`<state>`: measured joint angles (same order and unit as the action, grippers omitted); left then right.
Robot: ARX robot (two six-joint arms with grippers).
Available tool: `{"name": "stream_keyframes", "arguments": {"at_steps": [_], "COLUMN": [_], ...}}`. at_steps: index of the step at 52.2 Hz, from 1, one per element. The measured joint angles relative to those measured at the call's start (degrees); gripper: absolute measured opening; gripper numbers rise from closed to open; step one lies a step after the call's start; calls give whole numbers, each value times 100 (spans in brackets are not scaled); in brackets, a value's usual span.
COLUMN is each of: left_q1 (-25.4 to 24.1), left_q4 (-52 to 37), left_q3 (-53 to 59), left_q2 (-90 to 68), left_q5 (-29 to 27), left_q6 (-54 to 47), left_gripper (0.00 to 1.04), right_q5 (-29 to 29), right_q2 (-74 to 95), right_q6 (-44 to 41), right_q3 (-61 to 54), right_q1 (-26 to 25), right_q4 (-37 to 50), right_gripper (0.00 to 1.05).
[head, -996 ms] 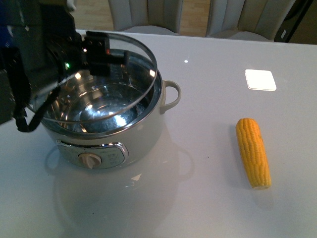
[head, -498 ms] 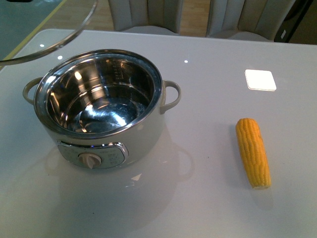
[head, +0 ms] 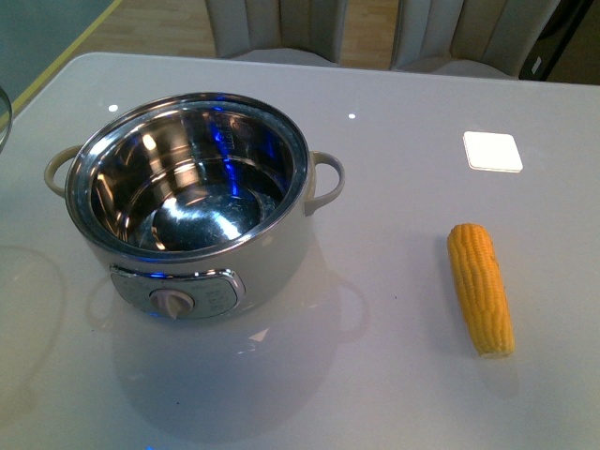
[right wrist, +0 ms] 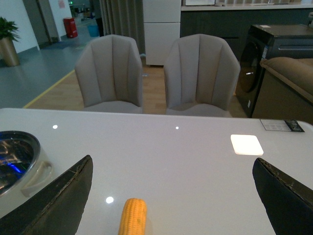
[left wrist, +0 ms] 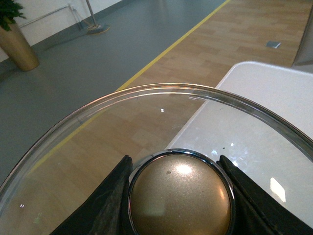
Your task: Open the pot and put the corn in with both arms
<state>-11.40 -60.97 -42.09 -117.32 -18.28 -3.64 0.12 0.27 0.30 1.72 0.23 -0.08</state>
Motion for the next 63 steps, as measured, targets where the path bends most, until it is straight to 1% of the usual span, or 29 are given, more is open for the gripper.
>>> {"name": "stream_keyframes", "arguments": {"at_steps": [18,28,37,45,55,59,63], "left_q1": [-98,-96,-26,52,142,162,181], "left_q4": [-376,-516,-949,-1193,-1335,-1342,-1338], "left_q3": [-341,-599,-743,-852,-1038,-1121,-1191], "left_q2": [-1292,-1825,-2393,-2793,-3228,-3300,-3379], "left_q5": [-258,-291,-229,17,385,435,367], "left_q6": [249,361,446,638,761,852,922], "left_gripper": [44,44,44,44,44,44,44], "right_q5": [0,0,0,0,0,2,0], "right_q2": [0,0,0,0,0,0,0], "right_q6": [0,-2,0,0,0,0,0], "right_q3": [0,0,0,0,0,0,0], "right_q1": [0,0,0,0,0,0,0], "right_q4": [0,0,0,0,0,0,0], "right_gripper": [96,96,96,96,96,96,96]}}
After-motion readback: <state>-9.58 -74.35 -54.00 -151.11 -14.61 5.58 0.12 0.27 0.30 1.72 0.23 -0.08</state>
